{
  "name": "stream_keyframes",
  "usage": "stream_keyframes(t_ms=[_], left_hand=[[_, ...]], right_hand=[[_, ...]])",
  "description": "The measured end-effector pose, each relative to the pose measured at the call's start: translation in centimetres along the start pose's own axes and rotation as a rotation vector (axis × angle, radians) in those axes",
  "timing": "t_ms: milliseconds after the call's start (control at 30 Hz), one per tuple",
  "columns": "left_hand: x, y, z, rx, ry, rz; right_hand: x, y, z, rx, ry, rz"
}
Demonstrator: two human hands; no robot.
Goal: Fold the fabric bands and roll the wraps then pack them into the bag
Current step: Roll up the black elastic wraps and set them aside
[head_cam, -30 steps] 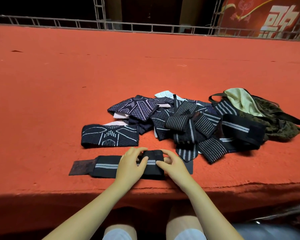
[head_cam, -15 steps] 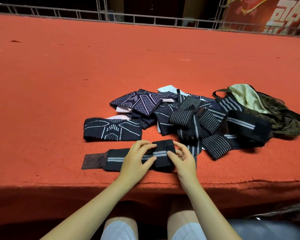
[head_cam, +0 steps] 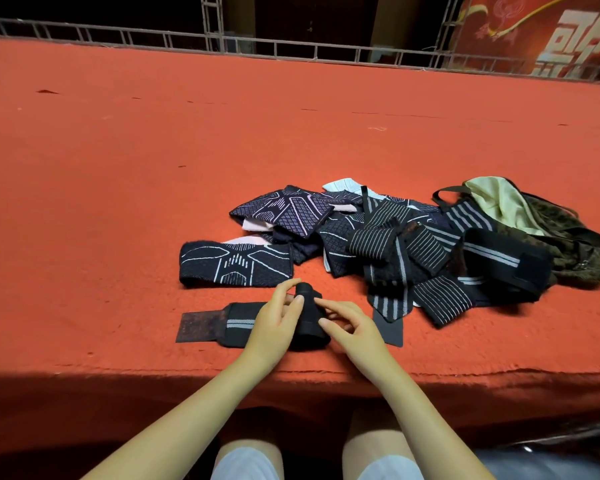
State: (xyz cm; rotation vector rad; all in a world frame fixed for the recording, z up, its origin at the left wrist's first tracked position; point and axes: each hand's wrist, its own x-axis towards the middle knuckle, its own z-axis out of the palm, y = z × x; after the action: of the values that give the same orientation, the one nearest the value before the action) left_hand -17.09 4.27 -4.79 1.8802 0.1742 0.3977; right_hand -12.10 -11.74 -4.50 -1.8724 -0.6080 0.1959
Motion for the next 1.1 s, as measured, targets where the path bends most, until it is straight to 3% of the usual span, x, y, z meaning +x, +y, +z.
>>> stream_keyframes(t_ms=[133,367,533,767,933,1100], left_hand=[[0.2,0.1,-0.7,0.039,-0.029,-0.027],[-0.4,-1.2,-2.7,0.641,0.118,0.093],[-0.8,-1.2,-2.8,0.48,0.155,0.098],[-1.1,-1.1,-2.1,0.396,0.168,0.22],[-0.6,0.3,0.0,0.244,0.158,0.121],[0.1,0.7,-0.4,0.095,0.133,-0.017]], right_hand=[[0.5,-0.5,0.5,0.008,-0.047,0.069],[1.7,-0.9,1.6,-0.139,-0.06,0.137],[2.1,-0.9,2.3,-0.131,-0.029,0.189],[1.2,-0.2,2.6,0.25,0.123,0.13],[0.8,-1.0,2.2,0.43,0.279,0.076],[0.9,-0.8,2.0,0.334,0.214,-0.015]])
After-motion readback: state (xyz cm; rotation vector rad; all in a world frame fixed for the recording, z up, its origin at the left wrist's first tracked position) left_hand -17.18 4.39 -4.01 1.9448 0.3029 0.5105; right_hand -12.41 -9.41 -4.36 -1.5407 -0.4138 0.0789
